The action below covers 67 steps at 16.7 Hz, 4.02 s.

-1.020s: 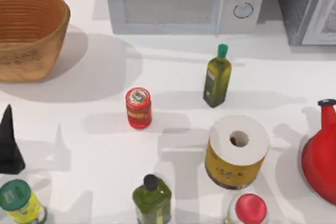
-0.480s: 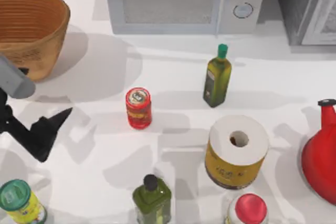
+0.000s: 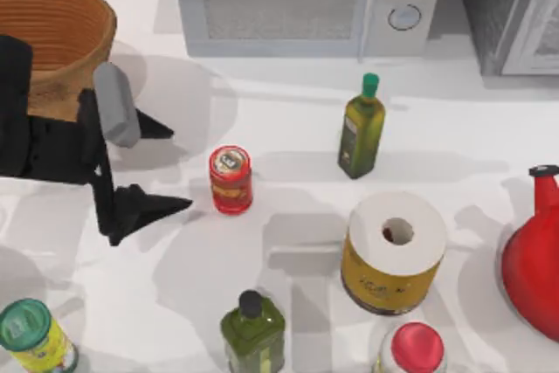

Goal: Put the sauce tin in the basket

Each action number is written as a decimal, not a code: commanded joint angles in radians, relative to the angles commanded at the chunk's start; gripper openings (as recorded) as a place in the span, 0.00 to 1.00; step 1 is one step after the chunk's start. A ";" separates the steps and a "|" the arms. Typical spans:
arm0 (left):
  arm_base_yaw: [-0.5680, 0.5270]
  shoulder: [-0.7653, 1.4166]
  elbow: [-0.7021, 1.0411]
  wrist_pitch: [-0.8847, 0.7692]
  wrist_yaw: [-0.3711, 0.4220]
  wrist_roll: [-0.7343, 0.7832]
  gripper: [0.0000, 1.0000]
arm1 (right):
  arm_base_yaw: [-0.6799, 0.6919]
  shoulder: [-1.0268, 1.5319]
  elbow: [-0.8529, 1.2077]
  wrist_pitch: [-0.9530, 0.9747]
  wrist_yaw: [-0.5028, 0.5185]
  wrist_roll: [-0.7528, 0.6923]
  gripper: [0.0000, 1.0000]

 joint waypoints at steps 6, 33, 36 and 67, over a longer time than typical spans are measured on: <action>-0.006 0.240 0.138 -0.027 0.118 0.182 1.00 | 0.000 0.000 0.000 0.000 0.000 0.000 1.00; -0.174 0.370 0.123 0.341 0.045 -0.083 0.77 | 0.000 0.000 0.000 0.000 0.000 0.000 1.00; -0.174 0.370 0.123 0.341 0.045 -0.083 0.55 | 0.000 0.000 0.000 0.000 0.000 0.000 1.00; 0.080 -0.141 0.341 0.132 -0.633 -0.750 0.00 | 0.000 0.000 0.000 0.000 0.000 0.000 1.00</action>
